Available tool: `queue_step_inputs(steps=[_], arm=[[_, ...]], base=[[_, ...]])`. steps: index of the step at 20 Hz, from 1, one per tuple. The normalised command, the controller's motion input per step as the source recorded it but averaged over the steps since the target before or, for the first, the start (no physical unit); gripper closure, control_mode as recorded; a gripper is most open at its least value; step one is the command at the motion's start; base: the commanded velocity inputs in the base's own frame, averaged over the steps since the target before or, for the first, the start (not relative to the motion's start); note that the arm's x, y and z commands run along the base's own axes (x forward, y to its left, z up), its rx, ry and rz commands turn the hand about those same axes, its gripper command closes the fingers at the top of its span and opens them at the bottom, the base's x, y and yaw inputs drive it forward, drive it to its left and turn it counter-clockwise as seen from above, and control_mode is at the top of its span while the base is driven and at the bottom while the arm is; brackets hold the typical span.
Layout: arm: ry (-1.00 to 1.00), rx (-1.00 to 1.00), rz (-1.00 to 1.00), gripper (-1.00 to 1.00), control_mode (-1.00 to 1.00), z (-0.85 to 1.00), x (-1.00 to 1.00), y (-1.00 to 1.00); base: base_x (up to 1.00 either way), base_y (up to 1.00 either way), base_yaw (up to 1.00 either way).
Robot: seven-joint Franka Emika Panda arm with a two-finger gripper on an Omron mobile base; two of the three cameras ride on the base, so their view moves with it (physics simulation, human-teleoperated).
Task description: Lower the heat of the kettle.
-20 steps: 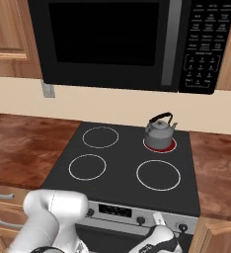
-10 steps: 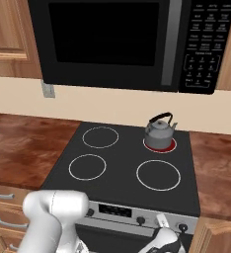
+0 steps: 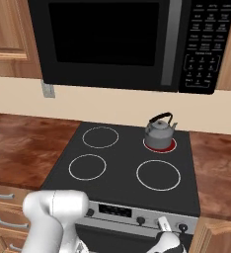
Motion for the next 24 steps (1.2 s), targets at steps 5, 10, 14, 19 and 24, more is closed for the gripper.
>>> queue_step_inputs(steps=[5,10,14,19,24], arm=[[0.0,0.0,-0.01,-1.0,-1.0,-0.01,0.07,0.03],[0.0,0.0,-0.03,-1.0,-1.0,0.0,0.04,0.12],[0.0,0.0,-0.03,1.0,-1.0,0.0,0.03,0.09],[0.0,0.0,-0.03,1.0,-1.0,0.0,0.08,0.09],[0.0,0.0,0.0,1.0,-1.0,0.0,0.06,0.01]], base=[[0.0,0.0,0.0],[0.0,0.0,0.0],[0.0,0.0,0.0],[0.0,0.0,0.0],[0.0,0.0,0.0]])
